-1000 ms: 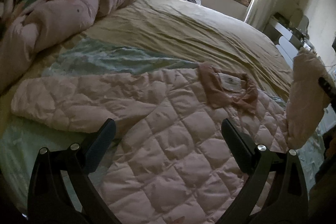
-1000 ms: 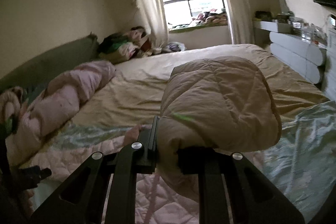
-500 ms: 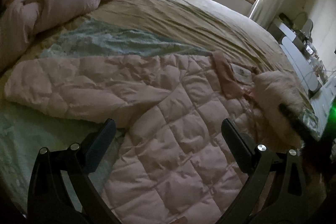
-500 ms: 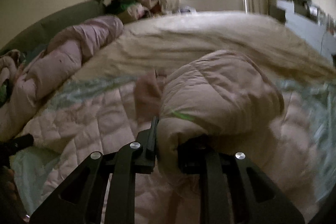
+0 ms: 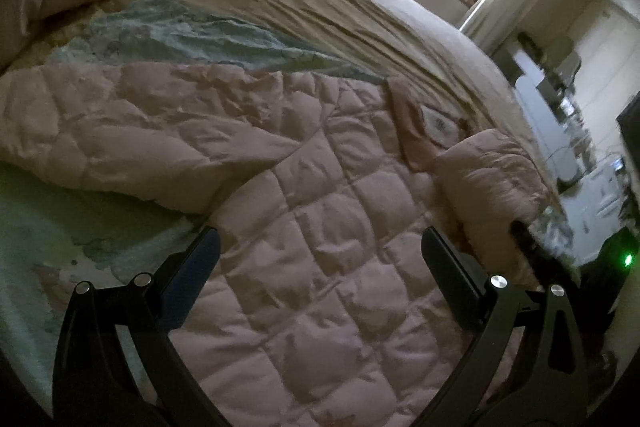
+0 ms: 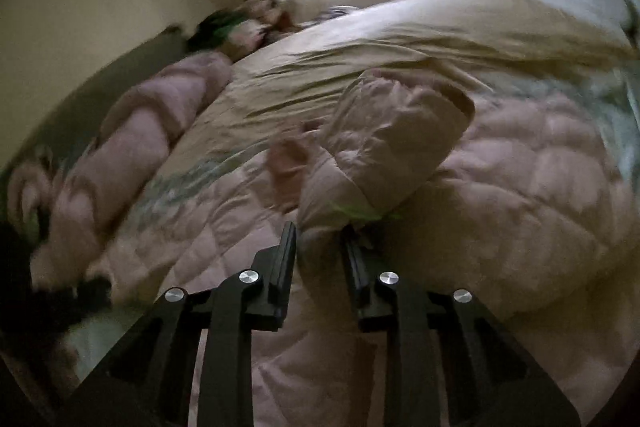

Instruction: Fold large clothes

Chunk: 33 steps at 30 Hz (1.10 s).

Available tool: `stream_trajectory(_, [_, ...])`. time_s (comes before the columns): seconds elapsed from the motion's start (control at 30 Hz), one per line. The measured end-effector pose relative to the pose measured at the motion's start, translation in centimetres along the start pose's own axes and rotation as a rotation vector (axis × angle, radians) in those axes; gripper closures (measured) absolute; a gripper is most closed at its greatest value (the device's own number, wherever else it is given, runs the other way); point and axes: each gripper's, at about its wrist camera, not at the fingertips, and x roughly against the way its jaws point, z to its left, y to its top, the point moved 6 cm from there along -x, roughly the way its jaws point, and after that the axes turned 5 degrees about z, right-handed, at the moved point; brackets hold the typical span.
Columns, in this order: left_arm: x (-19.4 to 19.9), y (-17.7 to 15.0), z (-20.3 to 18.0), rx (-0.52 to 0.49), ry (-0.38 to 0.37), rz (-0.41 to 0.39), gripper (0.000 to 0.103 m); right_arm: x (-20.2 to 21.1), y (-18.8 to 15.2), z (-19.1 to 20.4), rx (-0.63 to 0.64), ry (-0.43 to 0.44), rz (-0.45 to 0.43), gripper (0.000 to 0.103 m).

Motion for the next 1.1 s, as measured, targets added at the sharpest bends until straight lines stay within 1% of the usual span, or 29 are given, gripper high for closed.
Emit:
stream_trajectory(0.1, [0.1,0.2,-0.4,0.009,-0.035,0.002,0.009,-0.5,-0.7,2.0,0.090,0.006,0.021,0.081])
stream_trajectory(0.17, [0.0,0.2,-0.7,0.012,-0.060,0.014,0.009,-1.2,-1.4,3.2,0.121,0.026,0.050,0.081])
stream_trajectory(0.27, [-0.3,0.1,-1.0,0.044,-0.137,0.029,0.009,-2.3,-2.8,4.3,0.162,0.049,0.109,0.076])
stream_trajectory(0.33, [-0.5,-0.1,-1.2,0.053,-0.151,0.031,0.009,-2.9,-3.9,5.2,0.197,0.064,0.142,0.075])
stream_trajectory(0.37, [-0.7,-0.1,-1.3,0.049,-0.155,0.034,0.009,-2.9,-4.2,5.4,0.200,0.080,0.158,0.069])
stream_trajectory(0.4, [-1.0,-0.2,-1.5,0.047,-0.163,0.040,0.009,-2.7,-4.4,5.5,0.201,0.098,0.173,0.056])
stream_trajectory(0.43, [-1.3,-0.3,-1.6,0.047,-0.177,0.049,0.009,-2.3,-4.7,5.7,0.207,0.115,0.176,0.050])
stream_trajectory(0.47, [-2.0,-0.4,-1.8,0.052,-0.199,0.064,0.009,-2.3,-4.8,6.2,0.213,0.114,0.175,0.046])
stream_trajectory(0.5, [-2.5,-0.5,-1.9,0.058,-0.208,0.077,0.009,-1.9,-4.9,6.2,0.218,0.113,0.176,0.046])
stream_trajectory(0.57, [-3.9,-0.8,-2.1,0.061,-0.204,0.108,0.009,-0.7,-4.8,5.5,0.199,0.120,0.166,0.046])
stream_trajectory(0.63, [-5.1,-0.9,-2.3,0.054,-0.193,0.130,0.009,0.7,-4.3,4.1,0.171,0.097,0.141,0.046])
stream_trajectory(0.73, [-6.9,-1.0,-3.1,0.046,-0.200,0.142,0.009,2.5,-3.3,1.1,0.135,0.037,0.103,0.045])
stream_trajectory(0.83, [-8.1,-1.0,-3.5,0.048,-0.160,0.141,0.010,3.7,-2.7,-2.7,0.097,-0.053,0.091,0.045])
stream_trajectory(0.87, [-8.5,-1.1,-3.9,0.037,-0.160,0.140,0.015,4.1,-2.5,-3.9,0.082,-0.076,0.089,0.045])
stream_trajectory(0.9, [-8.9,-1.2,-4.2,0.028,-0.154,0.143,0.032,4.5,-2.4,-5.1,0.063,-0.099,0.084,0.045])
stream_trajectory(0.93, [-9.1,-1.4,-4.5,0.016,-0.144,0.153,0.041,4.9,-2.4,-6.0,0.050,-0.112,0.081,0.045])
stream_trajectory(0.97, [-9.4,-1.6,-4.7,-0.005,-0.102,0.158,0.052,5.2,-2.4,-6.9,0.035,-0.127,0.077,0.045])
stream_trajectory(1.0, [-9.4,-1.8,-5.0,-0.050,-0.048,0.149,0.070,5.5,-2.3,-7.7,0.021,-0.146,0.070,0.045])
stream_trajectory(1.07, [-9.0,-1.8,-5.0,-0.108,-0.006,0.122,0.089,5.9,-2.1,-9.1,0.004,-0.177,0.063,0.045])
stream_trajectory(1.1, [-8.3,-1.6,-4.9,-0.132,-0.012,0.100,0.092,6.1,-1.8,-9.8,-0.001,-0.192,0.059,0.045])
